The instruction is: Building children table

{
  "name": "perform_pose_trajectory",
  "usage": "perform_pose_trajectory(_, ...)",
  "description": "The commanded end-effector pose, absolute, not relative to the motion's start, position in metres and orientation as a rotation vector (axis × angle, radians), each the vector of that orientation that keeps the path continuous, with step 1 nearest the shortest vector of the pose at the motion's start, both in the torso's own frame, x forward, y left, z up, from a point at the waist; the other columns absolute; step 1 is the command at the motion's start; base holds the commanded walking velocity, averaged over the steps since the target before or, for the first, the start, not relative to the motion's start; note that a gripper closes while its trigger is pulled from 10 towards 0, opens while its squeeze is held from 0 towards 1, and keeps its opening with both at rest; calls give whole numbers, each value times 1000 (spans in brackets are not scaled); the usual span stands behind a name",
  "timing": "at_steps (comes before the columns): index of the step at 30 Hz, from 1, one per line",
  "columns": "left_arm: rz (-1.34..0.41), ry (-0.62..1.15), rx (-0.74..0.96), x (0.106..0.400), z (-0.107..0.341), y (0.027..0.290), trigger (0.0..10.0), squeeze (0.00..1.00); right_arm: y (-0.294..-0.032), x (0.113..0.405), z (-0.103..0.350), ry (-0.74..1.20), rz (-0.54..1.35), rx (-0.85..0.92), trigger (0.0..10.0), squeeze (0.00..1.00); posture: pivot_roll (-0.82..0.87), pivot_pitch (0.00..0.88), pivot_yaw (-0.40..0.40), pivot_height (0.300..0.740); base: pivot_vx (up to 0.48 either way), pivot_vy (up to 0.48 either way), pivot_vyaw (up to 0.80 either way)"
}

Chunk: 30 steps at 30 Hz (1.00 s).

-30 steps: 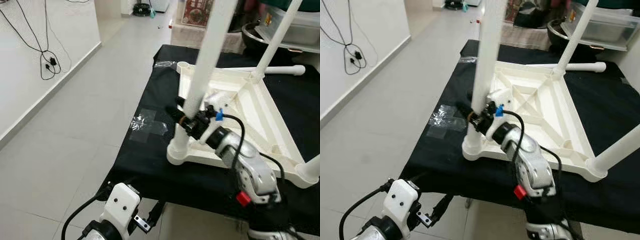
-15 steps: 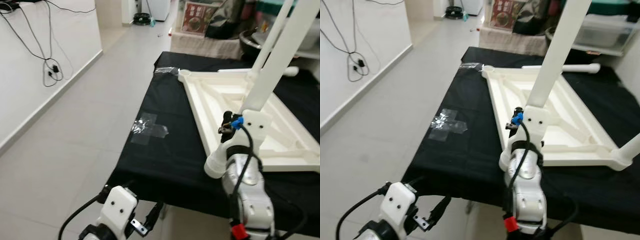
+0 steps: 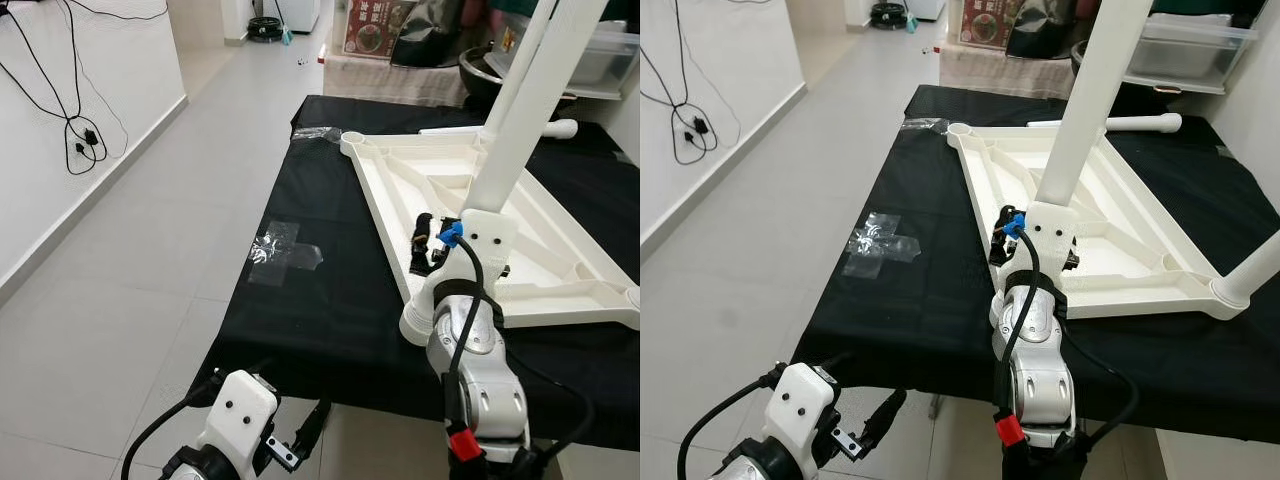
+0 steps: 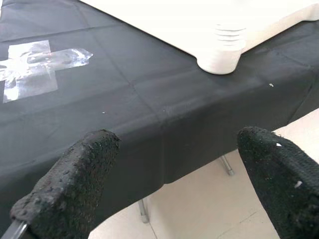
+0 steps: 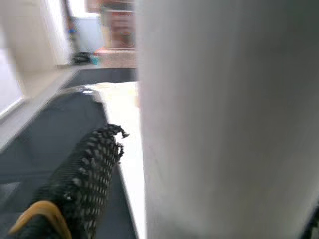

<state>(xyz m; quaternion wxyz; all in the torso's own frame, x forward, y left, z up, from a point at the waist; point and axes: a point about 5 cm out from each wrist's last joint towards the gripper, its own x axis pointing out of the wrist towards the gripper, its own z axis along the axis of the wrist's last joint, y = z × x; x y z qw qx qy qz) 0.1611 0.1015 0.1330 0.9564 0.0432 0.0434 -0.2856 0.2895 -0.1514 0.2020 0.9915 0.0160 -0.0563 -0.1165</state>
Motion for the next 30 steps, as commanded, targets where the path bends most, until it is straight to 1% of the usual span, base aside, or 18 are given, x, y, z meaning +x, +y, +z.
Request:
perform_pose_trajectory(1, -584, 100, 88, 160, 129, 101, 10000, 0, -161, 291, 193, -108, -173, 38, 10000, 0, 118, 97, -108, 740, 0, 0, 0)
perform_pose_trajectory(2, -582, 99, 88, 161, 130, 102, 10000, 0, -164, 291, 192, -114, -140, 33, 10000, 0, 118, 97, -108, 740, 0, 0, 0)
perform_pose_trajectory(3, -582, 99, 89, 161, 130, 102, 10000, 0, -165, 292, 189, -102, -59, 67, 10000, 0, 115, 100, -107, 740, 0, 0, 0)
perform_pose_trajectory(4, -582, 99, 89, 161, 130, 102, 10000, 0, -165, 292, 189, -102, -59, 67, 10000, 0, 115, 100, -107, 740, 0, 0, 0)
perform_pose_trajectory(5, -582, 99, 89, 161, 130, 102, 10000, 0, -168, 293, 187, -100, -11, 81, 10000, 0, 117, 101, -107, 740, 0, 0, 0)
perform_pose_trajectory(7, -581, 98, 89, 161, 130, 102, 10000, 0, -174, 298, 186, -93, 118, 104, 10000, 0, 118, 103, -108, 740, 0, 0, 0)
perform_pose_trajectory(10, -577, 99, 89, 161, 130, 102, 10000, 0, -184, 306, 190, -114, 201, 84, 10000, 0, 119, 103, -108, 740, 0, 0, 0)
perform_pose_trajectory(14, -575, 99, 89, 161, 130, 102, 10000, 0, -191, 317, 194, -64, 475, 147, 10000, 0, 124, 106, -112, 740, 0, 0, 0)
perform_pose_trajectory(15, -575, 99, 89, 161, 130, 102, 10000, 0, -191, 317, 194, -64, 475, 147, 10000, 0, 124, 106, -112, 740, 0, 0, 0)
perform_pose_trajectory(18, -571, 100, 88, 161, 130, 102, 10000, 0, -195, 321, 200, -41, 688, 201, 10000, 0, 131, 109, -110, 740, 0, 0, 0)
perform_pose_trajectory(21, -571, 100, 89, 161, 130, 103, 10000, 0, -196, 323, 206, -38, 852, 210, 10000, 0, 136, 109, -109, 740, 0, 0, 0)
perform_pose_trajectory(22, -571, 100, 89, 161, 130, 103, 10000, 0, -196, 323, 206, -38, 852, 210, 10000, 0, 136, 109, -109, 740, 0, 0, 0)
perform_pose_trajectory(23, -571, 101, 90, 161, 130, 103, 10000, 0, -195, 324, 209, -31, 973, 196, 10000, 0, 142, 109, -110, 740, 0, 0, 0)
perform_pose_trajectory(24, -571, 101, 90, 161, 130, 103, 10000, 0, -195, 324, 209, -31, 973, 196, 10000, 0, 142, 109, -110, 740, 0, 0, 0)
perform_pose_trajectory(26, -571, 101, 90, 161, 130, 103, 10000, 0, -193, 325, 211, -11, 1077, 180, 10000, 0, 148, 109, -108, 740, 0, 0, 0)
perform_pose_trajectory(27, -571, 101, 90, 161, 130, 103, 10000, 0, -193, 325, 211, -11, 1077, 180, 10000, 0, 148, 109, -108, 740, 0, 0, 0)
perform_pose_trajectory(28, -570, 102, 90, 160, 130, 103, 10000, 0, -191, 329, 212, 1, 1134, 159, 10000, 0, 148, 109, -108, 740, 0, 0, 0)
perform_pose_trajectory(30, -570, 102, 90, 160, 130, 103, 10000, 0, -189, 332, 213, 0, 1155, 148, 10000, 0, 148, 109, -108, 740, 0, 0, 0)
